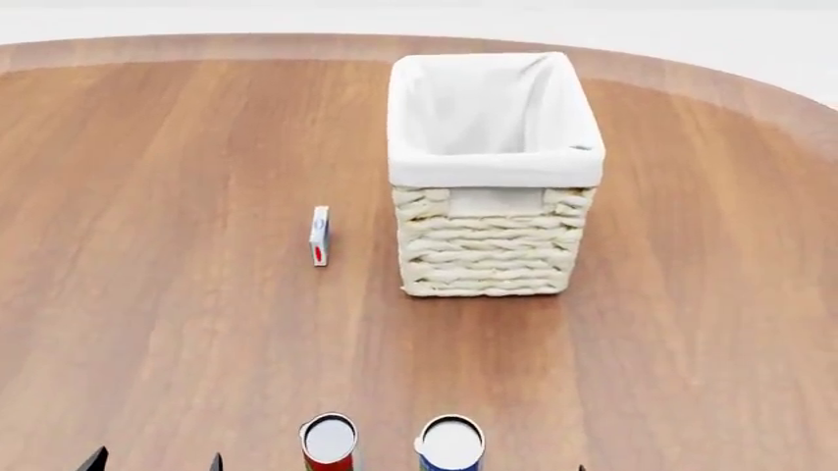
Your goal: Pick up the cream cheese box, and put it in the basket.
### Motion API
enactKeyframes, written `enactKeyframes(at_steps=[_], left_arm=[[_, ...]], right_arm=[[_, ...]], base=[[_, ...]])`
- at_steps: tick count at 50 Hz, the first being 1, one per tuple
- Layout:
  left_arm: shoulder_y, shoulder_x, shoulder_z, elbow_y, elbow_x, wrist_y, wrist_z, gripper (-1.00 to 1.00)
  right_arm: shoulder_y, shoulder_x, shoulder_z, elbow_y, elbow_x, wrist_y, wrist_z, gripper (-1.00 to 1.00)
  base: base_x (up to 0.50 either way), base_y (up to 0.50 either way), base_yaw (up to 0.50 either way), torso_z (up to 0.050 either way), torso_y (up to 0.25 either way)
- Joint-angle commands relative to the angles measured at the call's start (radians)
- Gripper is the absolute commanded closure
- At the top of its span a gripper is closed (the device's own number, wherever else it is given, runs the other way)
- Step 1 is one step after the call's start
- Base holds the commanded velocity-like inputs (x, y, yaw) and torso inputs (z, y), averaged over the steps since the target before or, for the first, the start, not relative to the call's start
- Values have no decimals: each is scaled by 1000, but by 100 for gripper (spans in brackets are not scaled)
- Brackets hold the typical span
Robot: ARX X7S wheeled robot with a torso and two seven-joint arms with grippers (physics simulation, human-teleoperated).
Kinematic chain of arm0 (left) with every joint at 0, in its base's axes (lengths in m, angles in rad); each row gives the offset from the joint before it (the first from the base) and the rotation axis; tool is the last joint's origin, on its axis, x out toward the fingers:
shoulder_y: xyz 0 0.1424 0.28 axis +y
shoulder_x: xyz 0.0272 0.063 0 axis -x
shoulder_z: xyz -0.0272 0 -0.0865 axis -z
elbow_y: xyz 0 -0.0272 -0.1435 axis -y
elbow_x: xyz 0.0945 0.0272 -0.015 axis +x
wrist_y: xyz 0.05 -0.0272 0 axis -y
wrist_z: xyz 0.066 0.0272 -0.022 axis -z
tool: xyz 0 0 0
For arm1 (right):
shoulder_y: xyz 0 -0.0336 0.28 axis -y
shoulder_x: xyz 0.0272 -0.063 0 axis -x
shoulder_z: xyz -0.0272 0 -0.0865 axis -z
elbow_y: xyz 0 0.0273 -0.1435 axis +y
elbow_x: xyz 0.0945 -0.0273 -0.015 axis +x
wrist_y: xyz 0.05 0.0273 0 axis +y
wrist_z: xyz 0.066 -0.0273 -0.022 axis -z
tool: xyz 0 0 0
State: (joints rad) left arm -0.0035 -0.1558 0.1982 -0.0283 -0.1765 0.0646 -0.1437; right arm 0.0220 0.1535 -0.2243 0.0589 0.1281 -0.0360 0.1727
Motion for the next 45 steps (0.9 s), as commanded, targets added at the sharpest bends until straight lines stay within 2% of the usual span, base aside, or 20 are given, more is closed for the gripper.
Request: enactKeyframes(at_steps=[1,25,45], left_arm=[[-1,-8,7,10,-3,-7,-11,-100],[-4,-18,23,-4,-13,4,-21,-100],[-9,-25,32,-17,-25,13,-28,-100]], right_arm=[[1,5,-14,-10,-17,8,24,-100],[-1,16,-30,-5,-8,-10,35,-100],[5,22,-47,10,5,-11,36,-100]], base=[[195,0,0,0,0],[126,0,0,0,0],[335,-38,0,0,0]])
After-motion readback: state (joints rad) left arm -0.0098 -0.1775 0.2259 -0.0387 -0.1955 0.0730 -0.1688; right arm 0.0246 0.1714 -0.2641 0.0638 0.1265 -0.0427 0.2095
